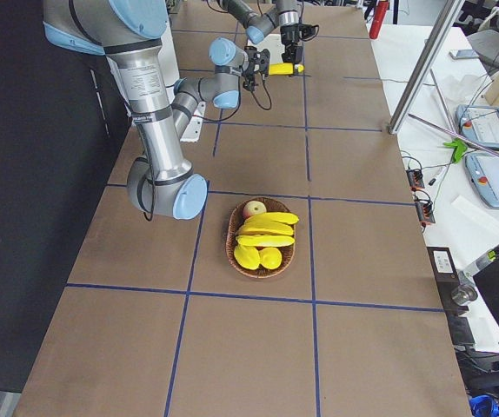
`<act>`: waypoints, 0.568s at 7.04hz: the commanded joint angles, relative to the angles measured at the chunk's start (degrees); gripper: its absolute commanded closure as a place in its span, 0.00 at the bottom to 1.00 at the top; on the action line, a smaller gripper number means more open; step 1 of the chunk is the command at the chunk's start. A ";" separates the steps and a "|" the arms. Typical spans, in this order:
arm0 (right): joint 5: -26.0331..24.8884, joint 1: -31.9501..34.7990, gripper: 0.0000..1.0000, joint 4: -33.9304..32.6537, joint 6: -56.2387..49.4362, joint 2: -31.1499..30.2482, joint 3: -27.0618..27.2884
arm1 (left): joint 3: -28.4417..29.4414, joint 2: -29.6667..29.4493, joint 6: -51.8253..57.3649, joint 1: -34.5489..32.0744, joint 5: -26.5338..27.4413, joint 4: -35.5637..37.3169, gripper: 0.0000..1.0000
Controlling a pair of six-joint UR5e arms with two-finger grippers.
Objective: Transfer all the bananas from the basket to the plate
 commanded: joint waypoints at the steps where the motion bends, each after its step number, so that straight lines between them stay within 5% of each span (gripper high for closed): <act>1: 8.71 8.55 0.00 -1.58 -0.76 -5.65 1.17 | -1.59 11.09 13.38 -8.00 -3.37 0.54 1.00; 4: 12.55 16.77 0.00 -14.88 -17.83 -11.81 0.82 | -7.66 37.37 44.48 -14.34 -2.68 0.45 1.00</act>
